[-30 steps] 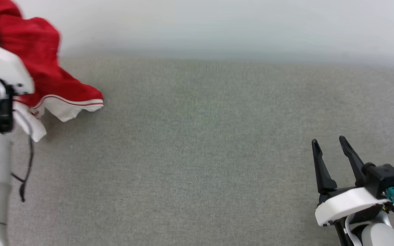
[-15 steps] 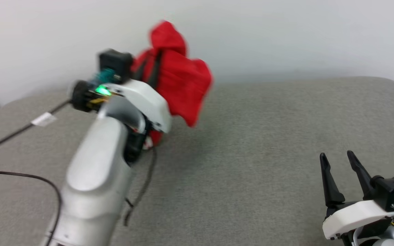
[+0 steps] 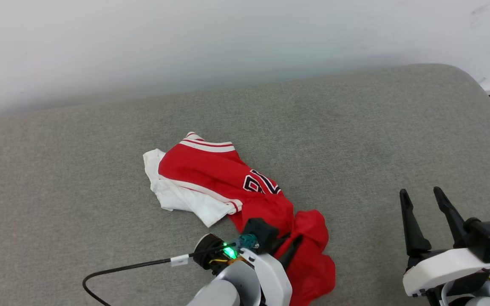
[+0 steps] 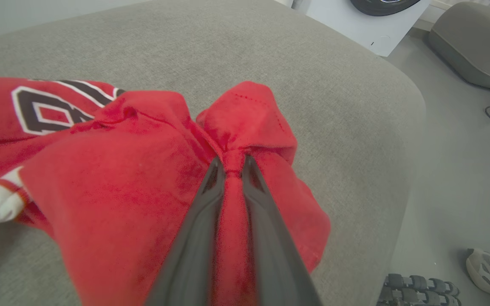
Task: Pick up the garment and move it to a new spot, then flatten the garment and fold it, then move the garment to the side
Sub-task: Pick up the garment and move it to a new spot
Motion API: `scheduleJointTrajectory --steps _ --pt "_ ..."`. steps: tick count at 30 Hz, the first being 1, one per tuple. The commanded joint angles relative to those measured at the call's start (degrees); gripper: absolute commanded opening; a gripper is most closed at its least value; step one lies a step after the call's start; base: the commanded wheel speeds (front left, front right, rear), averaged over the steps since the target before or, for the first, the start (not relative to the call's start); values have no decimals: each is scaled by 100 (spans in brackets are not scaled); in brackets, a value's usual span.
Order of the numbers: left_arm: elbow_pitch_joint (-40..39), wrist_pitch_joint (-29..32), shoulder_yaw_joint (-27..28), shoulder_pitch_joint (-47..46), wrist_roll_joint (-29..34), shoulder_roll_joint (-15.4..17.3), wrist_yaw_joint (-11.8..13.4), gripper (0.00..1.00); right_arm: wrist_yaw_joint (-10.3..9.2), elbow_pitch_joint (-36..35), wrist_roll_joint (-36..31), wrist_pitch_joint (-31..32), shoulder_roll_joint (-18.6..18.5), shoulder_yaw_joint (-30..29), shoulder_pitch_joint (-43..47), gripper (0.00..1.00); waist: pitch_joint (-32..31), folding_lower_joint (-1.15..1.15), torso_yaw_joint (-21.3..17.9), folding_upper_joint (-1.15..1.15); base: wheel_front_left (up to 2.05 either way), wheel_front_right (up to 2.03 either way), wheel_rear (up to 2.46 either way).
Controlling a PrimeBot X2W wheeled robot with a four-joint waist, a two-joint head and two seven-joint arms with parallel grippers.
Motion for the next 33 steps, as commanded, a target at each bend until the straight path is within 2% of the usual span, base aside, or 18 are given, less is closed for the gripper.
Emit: scheduleJointTrajectory --steps 1,2,3,8,11,15,25,29,33 --pt "58 -84 -104 80 31 2 -6 45 -2 -7 10 -34 2 -24 -66 100 53 0 77 0 0 0 0" --pt "104 -117 -200 122 69 6 -20 88 -2 -2 -1 -29 2 -17 -79 100 65 0 108 0 0 0 0" --pt "120 -177 -289 116 119 -2 -28 100 -2 -1 -13 -31 4 -25 -95 100 80 0 145 0 0 0 0" --pt "-85 -791 -340 -126 106 -3 70 100 -2 -20 -69 -26 2 -71 -110 100 17 0 374 0 0 0 0" --pt "-229 -1136 -181 -255 118 3 266 100 -2 -40 -88 3 1 -96 -86 100 -81 0 525 0 0 0 0" --pt "-425 -1413 220 -369 71 95 655 100 -2 -50 -103 25 1 -142 -36 100 -207 0 683 0 0 0 0" --pt "-786 -1686 1357 53 -128 743 1516 100 -2 -100 -24 65 1 -150 178 100 -412 0 962 0 0 0 0" --pt "-1005 -1717 1775 426 -244 1051 1734 100 -2 -123 -23 81 2 -108 217 100 -431 0 968 0 0 0 0" --pt "-1216 -1698 2007 800 -352 1319 1829 100 -2 -177 -2 54 1 -66 224 100 -456 0 922 0 0 0 0"
